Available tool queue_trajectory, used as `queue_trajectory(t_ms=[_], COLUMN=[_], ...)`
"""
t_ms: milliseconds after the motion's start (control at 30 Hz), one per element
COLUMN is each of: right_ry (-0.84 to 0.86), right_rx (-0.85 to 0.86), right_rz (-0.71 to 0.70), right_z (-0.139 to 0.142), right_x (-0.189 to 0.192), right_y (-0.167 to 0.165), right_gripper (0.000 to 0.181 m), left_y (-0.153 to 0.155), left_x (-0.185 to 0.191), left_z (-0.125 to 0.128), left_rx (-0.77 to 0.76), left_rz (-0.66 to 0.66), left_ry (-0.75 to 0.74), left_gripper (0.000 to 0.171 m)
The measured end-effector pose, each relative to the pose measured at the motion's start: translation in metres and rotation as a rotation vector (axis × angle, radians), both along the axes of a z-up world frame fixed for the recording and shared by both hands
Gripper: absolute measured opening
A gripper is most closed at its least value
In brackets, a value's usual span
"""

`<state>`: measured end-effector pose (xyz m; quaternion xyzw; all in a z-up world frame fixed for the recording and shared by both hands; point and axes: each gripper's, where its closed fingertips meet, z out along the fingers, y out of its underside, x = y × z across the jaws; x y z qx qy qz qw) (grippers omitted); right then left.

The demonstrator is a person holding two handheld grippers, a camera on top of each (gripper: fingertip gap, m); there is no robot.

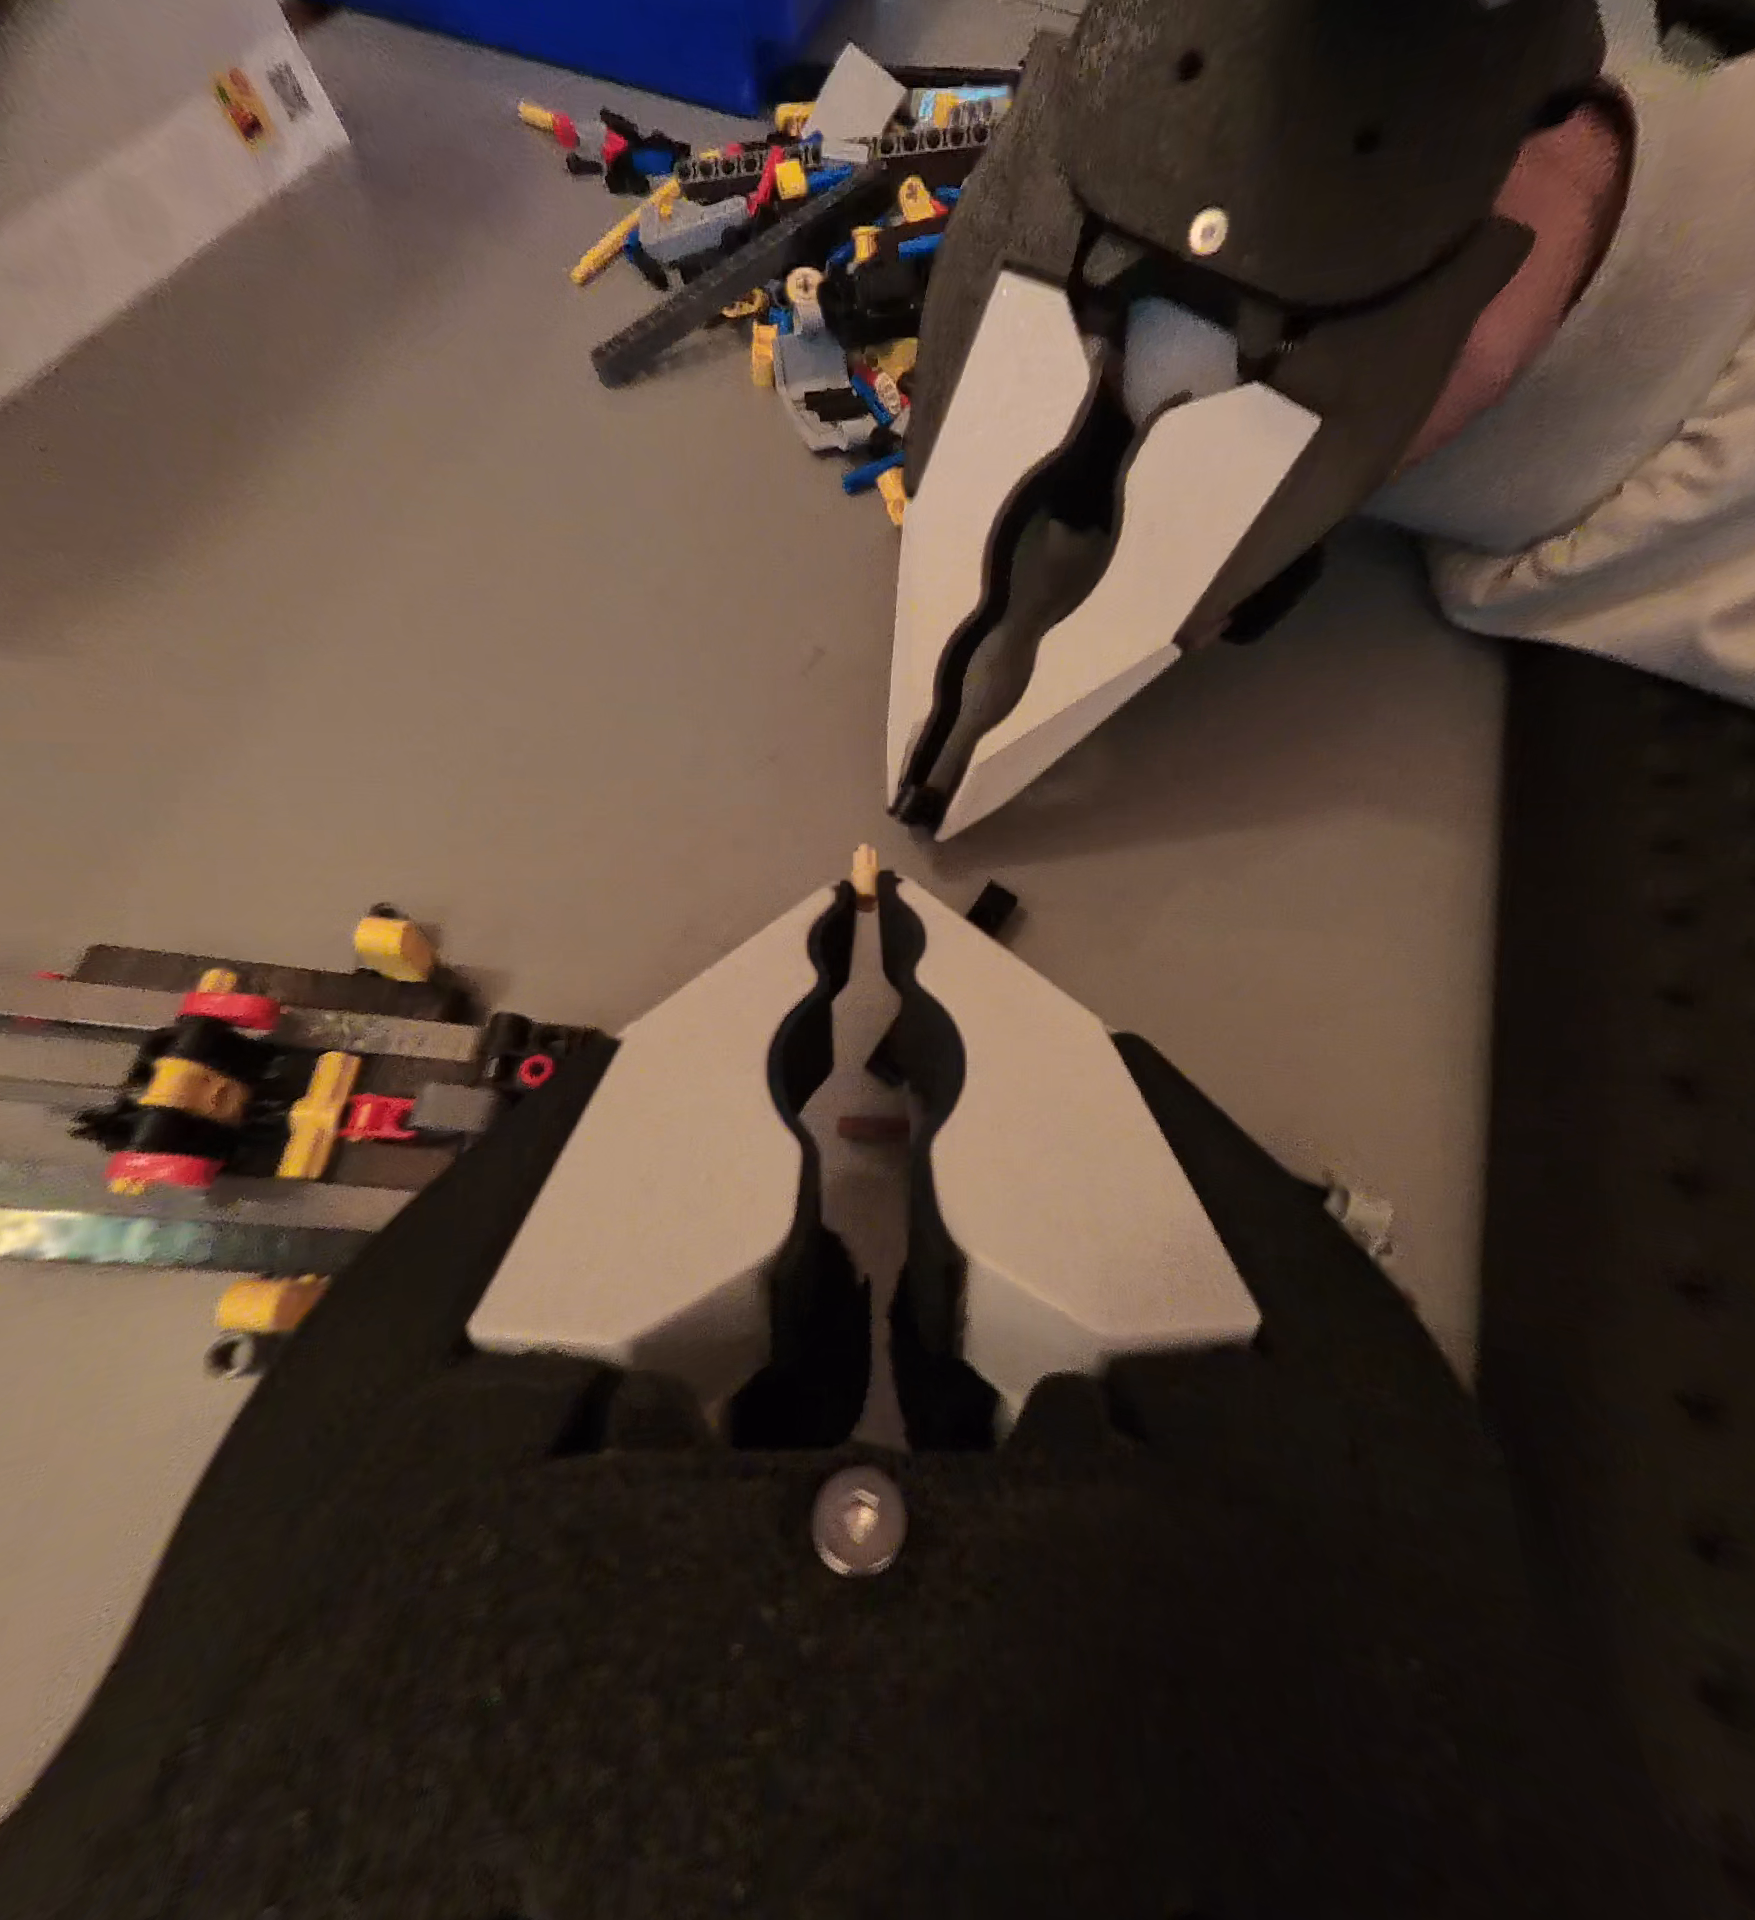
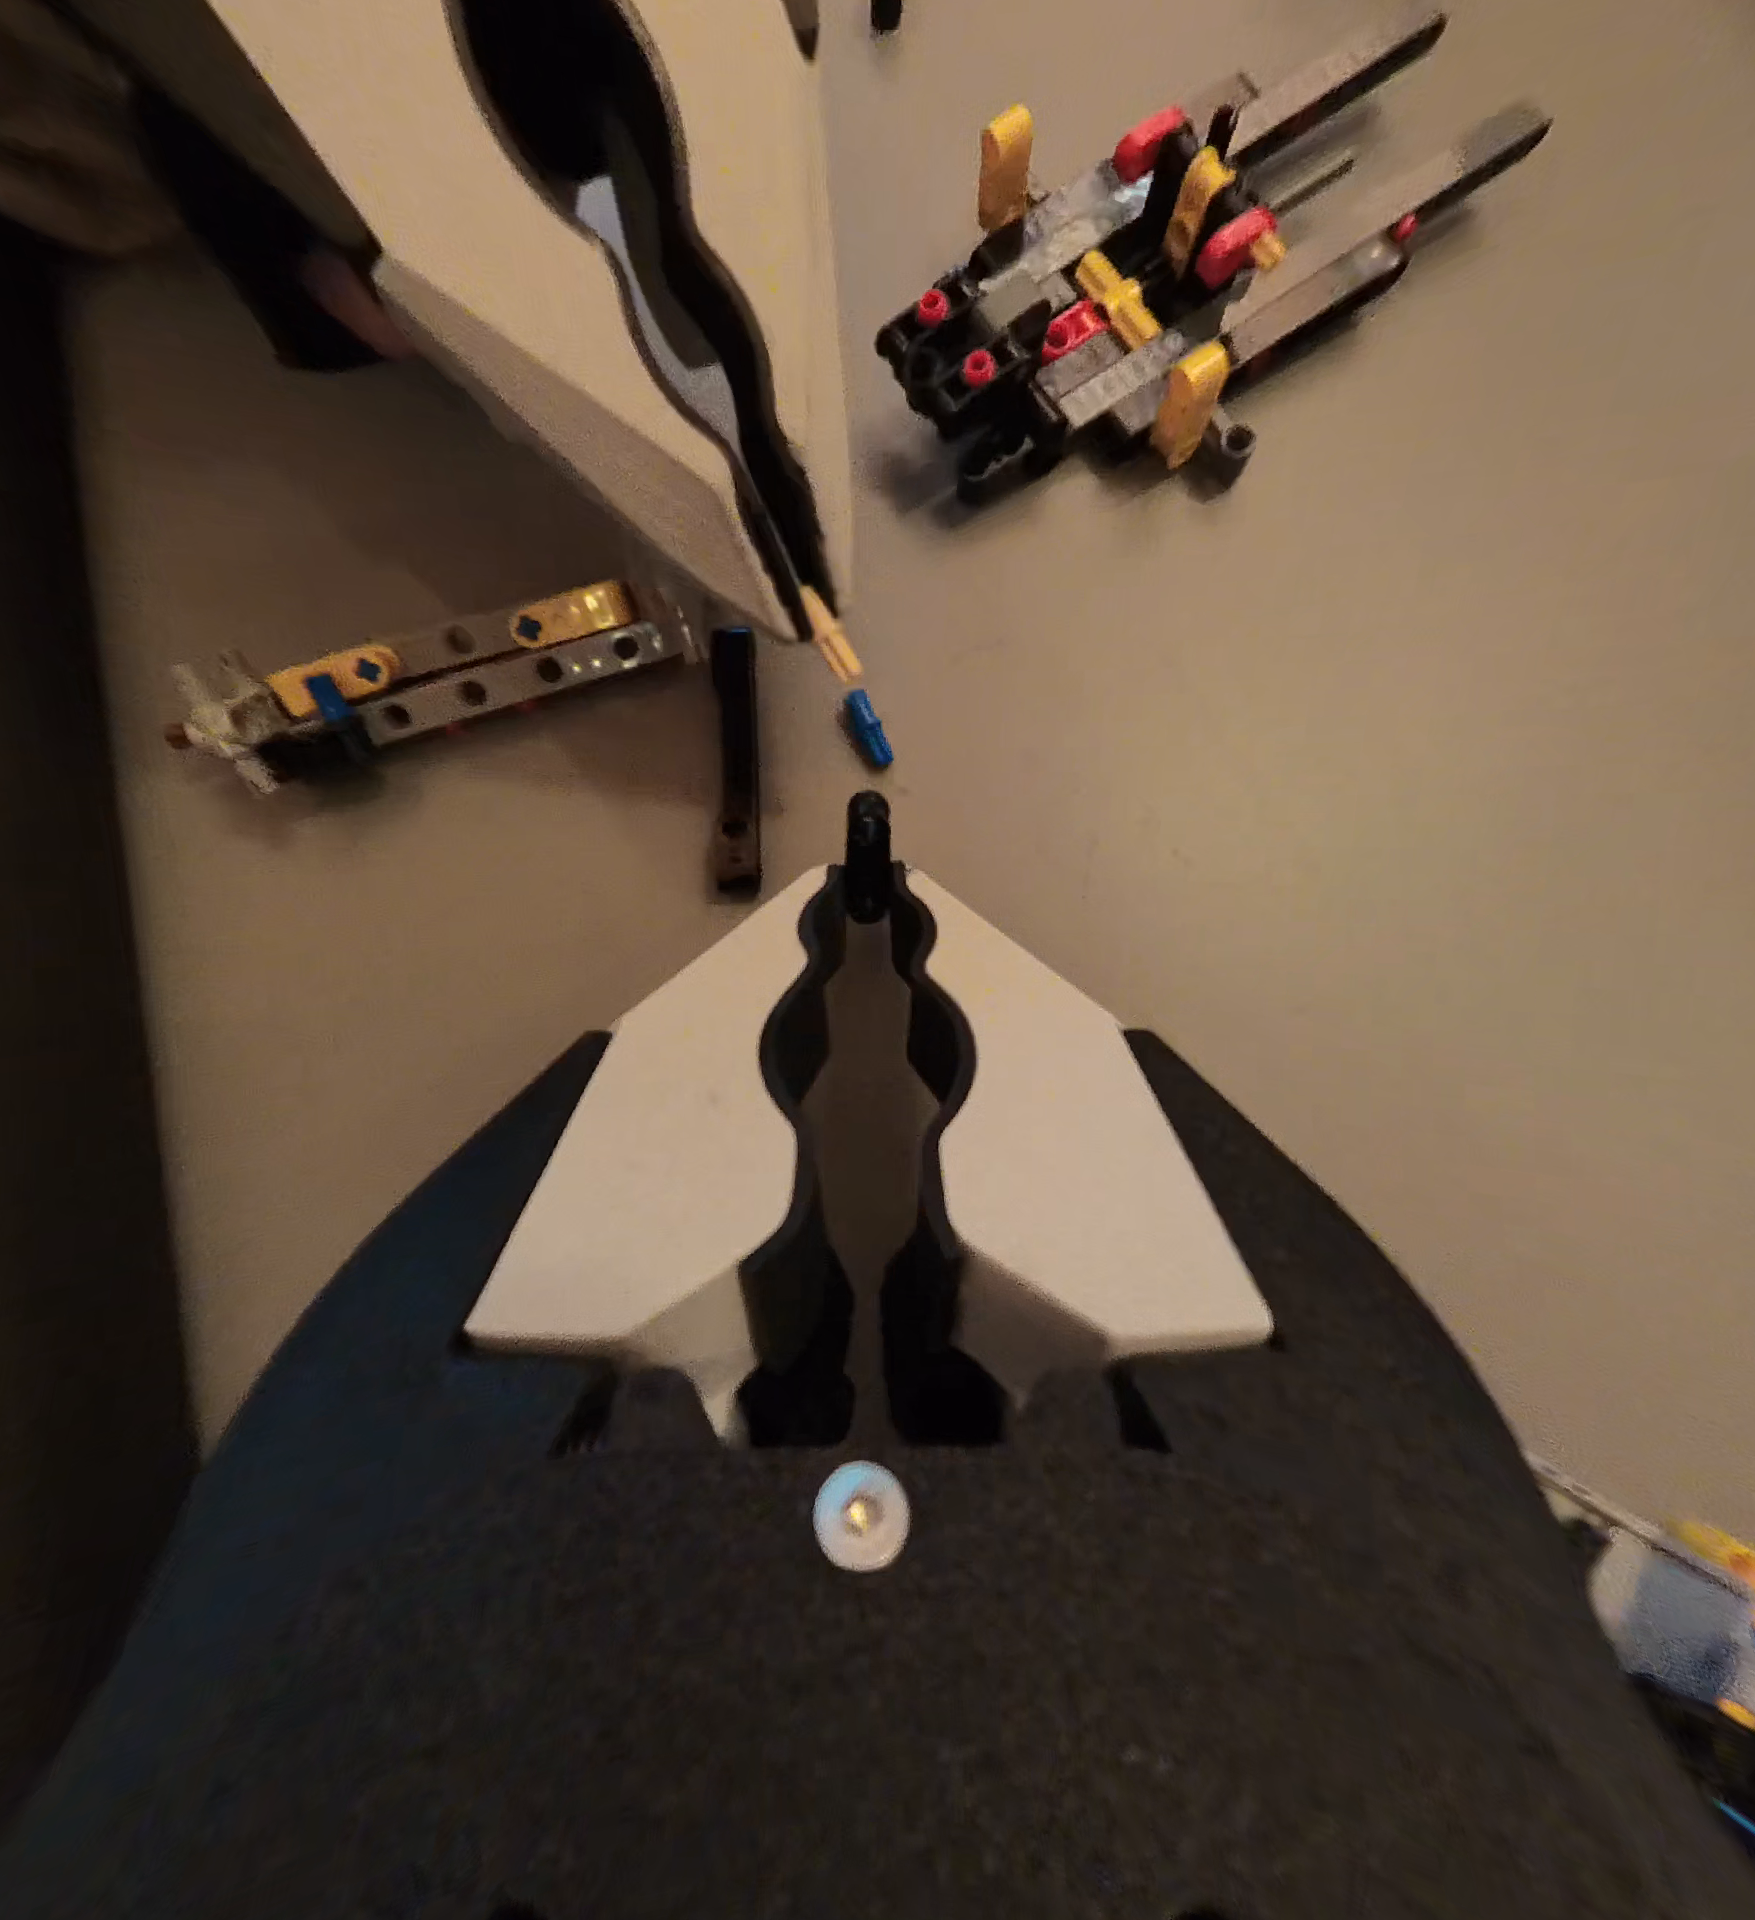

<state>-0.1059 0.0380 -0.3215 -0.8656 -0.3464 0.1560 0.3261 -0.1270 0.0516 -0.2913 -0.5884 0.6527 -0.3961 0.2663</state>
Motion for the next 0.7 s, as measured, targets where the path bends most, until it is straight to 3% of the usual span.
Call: queue_trajectory(t_ms=[200, 333, 533, 700], right_ry=[-0.022, -0.008, 0.160, 0.067], right_rx=[-0.030, -0.035, 0.073, 0.072], right_rz=[0.013, 0.016, 0.105, 0.098], right_z=[-0.006, -0.005, 0.027, 0.009], right_x=[0.004, 0.004, -0.020, -0.029], right_y=[-0.004, -0.005, -0.008, 0.000], right_gripper=[0.010, 0.015, 0.019, 0.026], left_y=[-0.010, -0.007, 0.004, -0.008], left_x=[0.005, 0.008, -0.004, -0.009], left_z=[-0.021, -0.020, 0.002, -0.007], left_rx=[-0.024, -0.099, -0.260, -0.240], left_rz=[-0.044, -0.021, -0.021, -0.084], left_ry=[0.116, 0.111, 0.029, 0.067], left_gripper=[0.004, 0.005, 0.015, 0.017])
